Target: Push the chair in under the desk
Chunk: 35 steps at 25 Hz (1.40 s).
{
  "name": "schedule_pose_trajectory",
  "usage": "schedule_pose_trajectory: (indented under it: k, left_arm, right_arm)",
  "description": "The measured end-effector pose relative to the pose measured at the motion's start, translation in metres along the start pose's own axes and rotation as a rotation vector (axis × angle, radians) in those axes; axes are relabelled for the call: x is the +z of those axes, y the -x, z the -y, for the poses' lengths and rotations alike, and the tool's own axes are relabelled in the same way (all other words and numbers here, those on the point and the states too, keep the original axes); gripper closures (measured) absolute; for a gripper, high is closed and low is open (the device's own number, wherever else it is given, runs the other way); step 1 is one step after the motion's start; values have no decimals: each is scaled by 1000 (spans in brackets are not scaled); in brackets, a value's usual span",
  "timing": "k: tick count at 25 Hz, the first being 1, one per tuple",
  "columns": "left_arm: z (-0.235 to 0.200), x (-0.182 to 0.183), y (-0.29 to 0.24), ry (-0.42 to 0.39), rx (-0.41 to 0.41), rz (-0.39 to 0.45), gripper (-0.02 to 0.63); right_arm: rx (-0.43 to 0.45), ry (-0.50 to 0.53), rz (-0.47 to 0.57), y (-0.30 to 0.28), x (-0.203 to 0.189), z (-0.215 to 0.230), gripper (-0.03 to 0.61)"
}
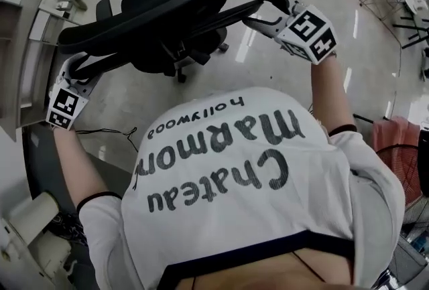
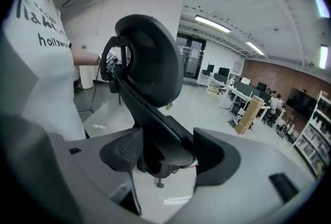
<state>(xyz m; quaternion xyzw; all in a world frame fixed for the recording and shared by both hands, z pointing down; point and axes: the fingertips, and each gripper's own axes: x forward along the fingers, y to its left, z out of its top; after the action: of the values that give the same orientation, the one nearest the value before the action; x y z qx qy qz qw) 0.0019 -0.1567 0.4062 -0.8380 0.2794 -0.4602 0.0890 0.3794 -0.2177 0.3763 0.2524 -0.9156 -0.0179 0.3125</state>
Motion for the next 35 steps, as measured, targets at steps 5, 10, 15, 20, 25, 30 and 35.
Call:
schedule_pose_trajectory:
  k: [5, 10, 15, 20, 25, 30, 35]
  left_arm:
    - [15, 4, 3, 39, 47, -10, 407]
    - [25, 8, 7, 75, 84, -22, 407]
    - [37, 3, 19, 126, 125, -44, 405]
    - [59, -9, 39, 186, 185, -71, 405]
    - [84, -37, 71, 259, 252, -112, 405]
    - [105, -31, 82, 338, 314, -163, 405]
    - [133, -59, 119, 426, 388, -214, 405]
  right_arm:
    - [-2, 62, -73, -12, -1, 13, 270]
    - [45, 108, -98, -16, -1, 18, 275]
    - [59, 170, -121, -28, 7, 16, 276]
    - [74, 266, -147, -48, 18, 6, 282]
    - [133, 333, -116, -78, 43, -18, 285]
    - [211, 391, -54, -94, 56, -16, 284]
    - [293, 464, -5, -126, 87, -53, 284]
